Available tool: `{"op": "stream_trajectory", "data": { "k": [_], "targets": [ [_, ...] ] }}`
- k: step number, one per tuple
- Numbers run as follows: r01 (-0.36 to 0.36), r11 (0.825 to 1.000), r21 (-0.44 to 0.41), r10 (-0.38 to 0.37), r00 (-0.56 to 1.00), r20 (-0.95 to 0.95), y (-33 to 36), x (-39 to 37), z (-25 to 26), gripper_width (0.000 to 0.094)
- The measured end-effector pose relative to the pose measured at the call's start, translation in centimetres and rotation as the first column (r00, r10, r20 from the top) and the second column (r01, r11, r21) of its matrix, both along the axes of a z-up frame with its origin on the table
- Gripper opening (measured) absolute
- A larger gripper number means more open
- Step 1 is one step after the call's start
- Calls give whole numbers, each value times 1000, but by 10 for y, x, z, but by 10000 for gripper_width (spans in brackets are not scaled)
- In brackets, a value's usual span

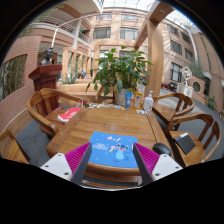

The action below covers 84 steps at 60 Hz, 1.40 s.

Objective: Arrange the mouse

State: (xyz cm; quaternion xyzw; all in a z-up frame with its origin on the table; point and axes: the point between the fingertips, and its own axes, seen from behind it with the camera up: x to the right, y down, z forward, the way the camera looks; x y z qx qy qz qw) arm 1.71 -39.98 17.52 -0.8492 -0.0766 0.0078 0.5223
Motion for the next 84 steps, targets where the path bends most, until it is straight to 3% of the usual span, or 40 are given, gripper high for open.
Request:
{"op": "stream_trajectory", "data": {
  "k": [8, 20, 34, 45, 71, 84],
  "targets": [
    [34, 997, -76, -35, 999, -7, -10, 19, -32, 850],
    [140, 979, -148, -135, 990, 41, 9, 116, -107, 850],
    [254, 956, -143, -241, 965, 103, 33, 222, -138, 852],
    [291, 947, -132, -271, 950, 154, 69, 268, -156, 852],
    [248, 959, -140, -232, 965, 120, 153, 290, -178, 842],
    [216, 964, -155, -208, 976, 67, 183, 287, -184, 645]
  ]
}}
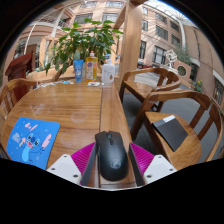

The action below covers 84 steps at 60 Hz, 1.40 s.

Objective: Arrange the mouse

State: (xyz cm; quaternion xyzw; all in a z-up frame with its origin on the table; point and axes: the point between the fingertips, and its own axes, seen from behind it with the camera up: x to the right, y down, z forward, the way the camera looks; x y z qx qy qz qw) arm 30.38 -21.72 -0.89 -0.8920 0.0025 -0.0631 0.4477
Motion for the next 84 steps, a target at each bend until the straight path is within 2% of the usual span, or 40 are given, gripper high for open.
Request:
{"op": "stream_trajectory", "data": {
  "k": [2, 9, 17, 25, 31, 36, 40, 42, 47, 52, 54, 58, 63, 66, 72, 77, 82, 84],
  "targets": [
    [-8, 1000, -4, 8, 1000, -17, 2, -3, -1, 579],
    [-31, 999, -10, 31, 999, -15, 7, -6, -2, 481],
    [-2, 1000, -19, 2, 1000, -22, 7, -6, -1, 388],
    [39, 999, -4, -38, 999, 28, -2, -2, 5, 372],
    [64, 996, 65, -67, 997, 41, -6, -6, 44, 373],
    [90, 984, 153, -98, 994, 46, -5, -9, 103, 373],
    [100, 966, 239, -107, 994, 17, -4, -23, 156, 374],
    [108, 951, 291, -111, 994, -7, -4, -32, 184, 373],
    [87, 922, 378, -82, 996, -29, -6, -68, 237, 371],
    [41, 908, 418, -26, 999, -42, -10, -118, 252, 370],
    [20, 914, 405, 1, 999, -52, -7, -133, 252, 369],
    [-30, 937, 349, 55, 997, -62, -7, -172, 222, 370],
    [-83, 968, 236, 107, 990, -93, -10, -221, 153, 369],
    [-109, 981, 160, 131, 983, -130, -15, -244, 114, 369],
    [-138, 989, 49, 144, 980, -137, -26, -275, 48, 375],
    [-145, 989, -2, 143, 982, -124, -30, -285, 14, 409],
    [-131, 990, -53, 123, 983, -138, -35, -291, -6, 477],
    [-130, 991, -43, 123, 982, -141, -29, -286, -1, 500]
  ]
}}
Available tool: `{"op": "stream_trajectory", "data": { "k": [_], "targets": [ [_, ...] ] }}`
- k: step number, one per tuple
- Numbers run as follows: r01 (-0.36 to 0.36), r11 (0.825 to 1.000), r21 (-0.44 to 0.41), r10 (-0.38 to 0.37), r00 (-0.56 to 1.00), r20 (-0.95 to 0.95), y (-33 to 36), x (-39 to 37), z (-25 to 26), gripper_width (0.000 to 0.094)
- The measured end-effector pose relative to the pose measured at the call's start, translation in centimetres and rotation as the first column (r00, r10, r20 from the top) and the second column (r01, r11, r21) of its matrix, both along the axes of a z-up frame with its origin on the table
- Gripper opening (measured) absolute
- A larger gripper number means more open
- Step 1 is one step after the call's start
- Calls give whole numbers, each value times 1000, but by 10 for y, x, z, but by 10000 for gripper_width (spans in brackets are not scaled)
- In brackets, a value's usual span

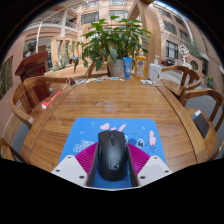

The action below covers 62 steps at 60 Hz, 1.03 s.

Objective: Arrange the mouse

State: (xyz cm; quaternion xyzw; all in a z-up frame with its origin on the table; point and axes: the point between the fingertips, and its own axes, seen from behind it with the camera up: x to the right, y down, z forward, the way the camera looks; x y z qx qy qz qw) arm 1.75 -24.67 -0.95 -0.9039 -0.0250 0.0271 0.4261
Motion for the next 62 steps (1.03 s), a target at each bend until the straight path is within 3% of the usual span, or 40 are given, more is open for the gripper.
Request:
{"op": "stream_trajectory", "data": {
  "k": [4, 9, 12, 33, 62],
  "targets": [
    [14, 1000, 6, -14, 1000, -2, -5, 0, 6, 595],
    [21, 999, 35, -22, 1000, 12, -12, 2, 26, 875],
    [31, 998, 52, -32, 999, 23, -18, 5, 44, 834],
    [71, 988, 139, -83, 993, 81, -95, 3, 134, 858],
    [29, 990, 135, -44, 993, 114, -144, -11, 143, 852]
  ]
}}
